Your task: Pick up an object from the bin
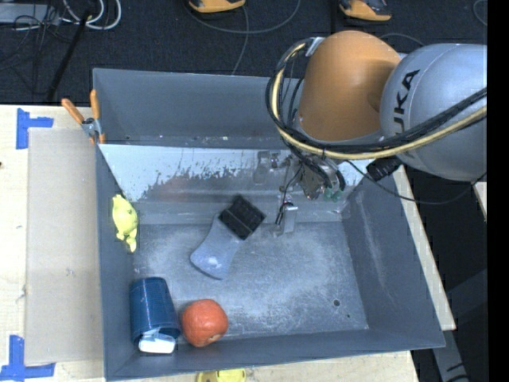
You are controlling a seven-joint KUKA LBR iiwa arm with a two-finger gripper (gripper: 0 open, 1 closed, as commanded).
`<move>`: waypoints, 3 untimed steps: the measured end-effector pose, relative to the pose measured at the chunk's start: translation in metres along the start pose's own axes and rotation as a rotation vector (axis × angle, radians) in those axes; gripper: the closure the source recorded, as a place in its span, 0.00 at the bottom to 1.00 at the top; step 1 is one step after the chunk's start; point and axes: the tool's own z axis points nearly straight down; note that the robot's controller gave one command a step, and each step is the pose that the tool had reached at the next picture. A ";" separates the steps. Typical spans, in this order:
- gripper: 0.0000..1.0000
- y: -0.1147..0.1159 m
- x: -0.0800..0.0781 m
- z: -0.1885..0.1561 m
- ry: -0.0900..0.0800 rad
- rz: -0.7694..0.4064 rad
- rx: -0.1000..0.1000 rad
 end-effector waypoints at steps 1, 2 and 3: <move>0.00 0.020 0.023 0.055 0.000 -0.028 0.000; 0.00 0.048 0.013 0.106 0.002 -0.038 -0.001; 0.00 0.059 0.029 0.128 0.008 -0.153 -0.001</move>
Offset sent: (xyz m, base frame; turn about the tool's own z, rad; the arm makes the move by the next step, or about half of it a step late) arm -0.0147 0.0528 -0.1153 -0.0408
